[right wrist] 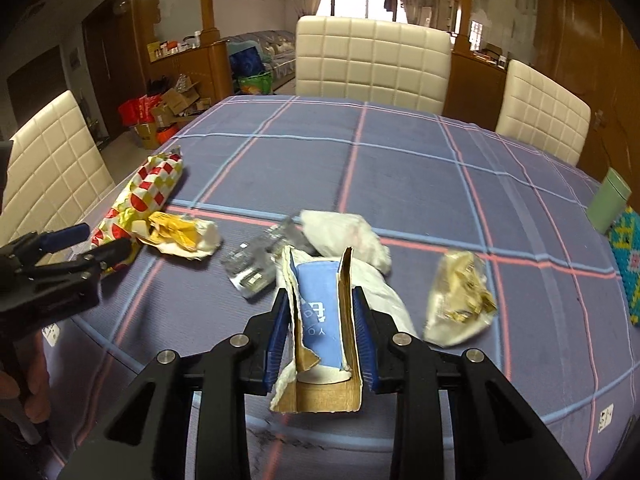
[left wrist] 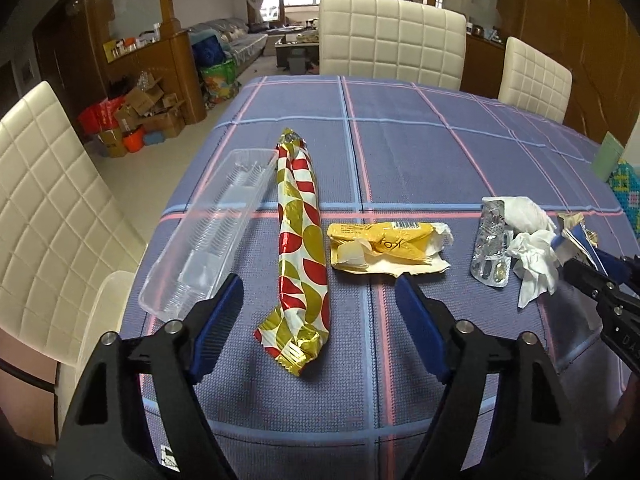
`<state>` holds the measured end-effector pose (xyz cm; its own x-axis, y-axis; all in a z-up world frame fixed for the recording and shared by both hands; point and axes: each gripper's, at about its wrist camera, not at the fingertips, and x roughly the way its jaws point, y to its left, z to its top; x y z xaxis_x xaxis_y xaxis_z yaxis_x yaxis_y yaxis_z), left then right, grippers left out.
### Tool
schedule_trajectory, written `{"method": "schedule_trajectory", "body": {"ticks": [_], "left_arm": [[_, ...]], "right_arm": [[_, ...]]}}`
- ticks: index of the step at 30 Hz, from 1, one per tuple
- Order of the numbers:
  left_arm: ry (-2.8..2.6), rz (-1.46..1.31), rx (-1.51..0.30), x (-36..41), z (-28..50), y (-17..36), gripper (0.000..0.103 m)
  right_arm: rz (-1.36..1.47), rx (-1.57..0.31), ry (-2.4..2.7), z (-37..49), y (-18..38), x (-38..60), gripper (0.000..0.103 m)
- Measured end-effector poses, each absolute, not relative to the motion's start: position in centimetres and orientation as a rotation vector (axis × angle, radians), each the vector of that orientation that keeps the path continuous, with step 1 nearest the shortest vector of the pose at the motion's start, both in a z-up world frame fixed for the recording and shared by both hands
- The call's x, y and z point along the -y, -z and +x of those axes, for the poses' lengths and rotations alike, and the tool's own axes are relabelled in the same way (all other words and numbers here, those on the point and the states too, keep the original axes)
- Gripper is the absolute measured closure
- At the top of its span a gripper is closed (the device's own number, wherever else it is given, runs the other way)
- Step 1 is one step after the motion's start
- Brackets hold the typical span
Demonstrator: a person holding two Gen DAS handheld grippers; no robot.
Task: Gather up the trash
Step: 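Grasp the red-and-yellow snack wrapper with the left tool while the right tool holds the box, then carry the snack wrapper and torn blue box over the clear bin with both tools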
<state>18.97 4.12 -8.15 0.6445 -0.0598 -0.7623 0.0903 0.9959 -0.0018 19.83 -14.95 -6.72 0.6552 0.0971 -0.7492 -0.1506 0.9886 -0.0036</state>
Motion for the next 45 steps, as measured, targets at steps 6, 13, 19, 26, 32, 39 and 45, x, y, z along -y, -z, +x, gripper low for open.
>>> {"method": "schedule_trajectory", "body": {"ticks": [6, 13, 19, 26, 32, 39, 45], "left_arm": [[0.122, 0.015, -0.920, -5.1, 20.5, 9.6, 0.070], [0.086, 0.014, -0.886, -6.5, 20.6, 9.9, 0.082], [0.053, -0.031, -0.883, -8.4, 20.2, 9.7, 0.082], [0.020, -0.073, -0.882, -10.7, 18.7, 9.1, 0.082], [0.001, -0.093, -0.868, -12.3, 17.4, 8.6, 0.082], [-0.007, -0.119, -0.863, -14.1, 16.5, 8.5, 0.082], [-0.018, -0.142, -0.838, -15.9, 15.6, 7.8, 0.082]], "right_arm": [[-0.100, -0.832, -0.165, 21.2, 6.1, 12.3, 0.072], [-0.128, -0.834, -0.190, 22.0, 6.2, 10.2, 0.072], [-0.156, -0.841, -0.222, 22.1, 6.5, 8.3, 0.072], [-0.177, -0.831, -0.273, 21.8, 6.2, 5.4, 0.072], [-0.202, -0.808, -0.327, 21.1, 5.6, 2.4, 0.072], [-0.225, -0.797, -0.382, 20.8, 5.4, -1.2, 0.072], [-0.248, -0.783, -0.410, 20.5, 5.0, -3.4, 0.072]]}}
